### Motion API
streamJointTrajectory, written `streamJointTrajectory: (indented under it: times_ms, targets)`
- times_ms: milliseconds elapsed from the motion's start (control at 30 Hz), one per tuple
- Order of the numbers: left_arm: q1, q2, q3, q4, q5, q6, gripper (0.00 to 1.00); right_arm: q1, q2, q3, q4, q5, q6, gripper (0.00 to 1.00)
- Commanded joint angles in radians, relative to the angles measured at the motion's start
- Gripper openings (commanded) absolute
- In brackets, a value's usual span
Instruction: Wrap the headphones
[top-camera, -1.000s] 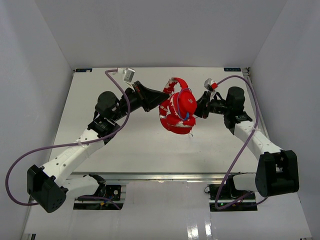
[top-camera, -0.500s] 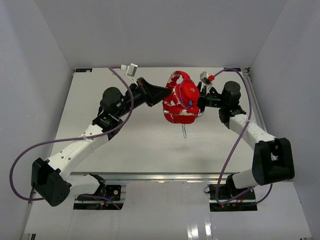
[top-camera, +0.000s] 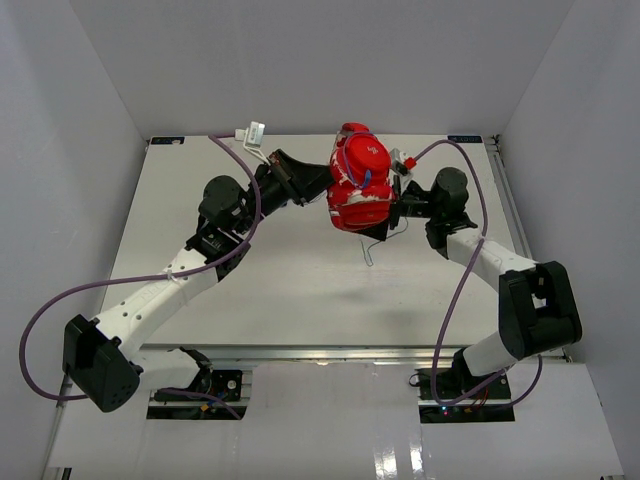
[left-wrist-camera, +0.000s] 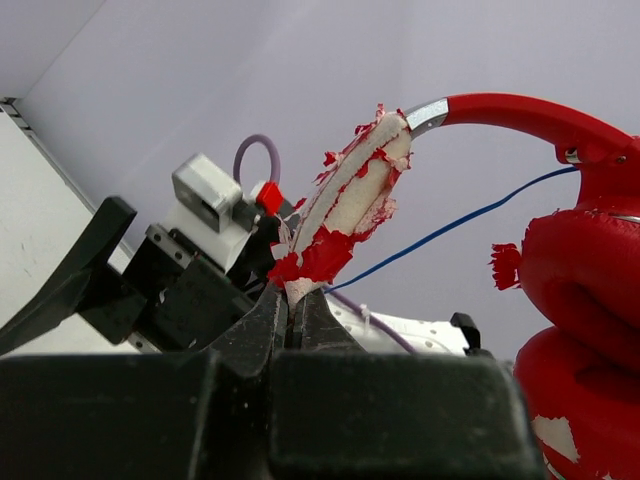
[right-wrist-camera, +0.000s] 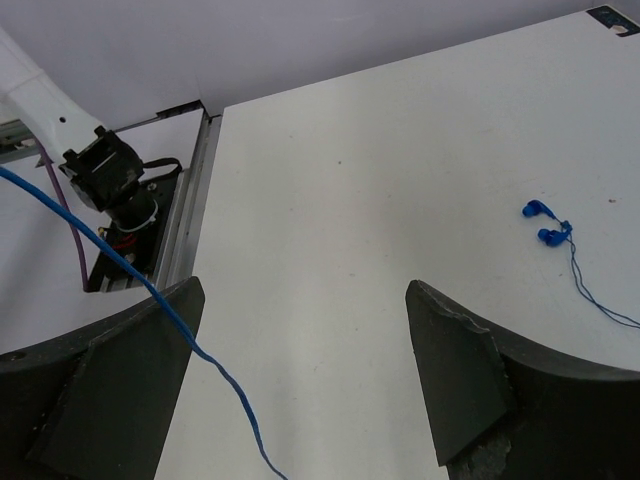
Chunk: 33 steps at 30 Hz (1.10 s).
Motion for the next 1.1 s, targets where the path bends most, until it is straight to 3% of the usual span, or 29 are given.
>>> streamJointTrajectory:
  times_ms: [0, 233, 333, 533, 633, 700, 767, 867, 933, 1067]
  targets:
    - [-0.006, -0.03, 0.071, 0.066, -0.126, -0.101, 0.0, 0.042, 0.006, -0.044, 0.12, -0.042, -0.021, 0.88]
    - [-0.005, -0.024, 0.112, 0.009, -0.268, -0.188, 0.0, 0.121, 0.027, -0.114, 0.103, -0.063, -0.121, 0.87]
    - [-0.006, -0.039, 0.15, -0.05, -0.395, -0.182, 0.0, 0.132, 0.015, -0.158, 0.105, -0.057, -0.153, 0.86]
    - [-0.007, -0.076, 0.196, -0.142, -0.61, -0.146, 0.0, 0.141, -0.04, -0.239, 0.055, 0.012, -0.241, 0.77]
    - [-0.007, -0.092, 0.2, -0.169, -0.707, -0.119, 0.0, 0.153, -0.071, -0.234, -0.043, 0.057, -0.324, 0.63]
    - [-0.007, -0.101, 0.199, -0.171, -0.765, -0.057, 0.0, 0.171, -0.093, -0.227, -0.103, 0.087, -0.371, 0.36]
    - [-0.007, -0.104, 0.203, -0.177, -0.836, -0.011, 0.0, 0.187, -0.113, -0.218, -0.189, 0.121, -0.418, 0.23]
    - [-0.006, -0.092, 0.22, -0.191, -0.916, 0.152, 0.0, 0.226, -0.163, -0.188, -0.32, 0.203, -0.543, 0.13]
    - [-0.007, -0.077, 0.221, -0.16, -1.011, 0.289, 0.0, 0.279, -0.227, -0.146, -0.495, 0.34, -0.683, 0.08]
    - [-0.005, -0.016, 0.18, -0.088, -1.126, 0.563, 0.0, 0.363, -0.285, -0.024, -0.767, 0.552, -0.865, 0.08]
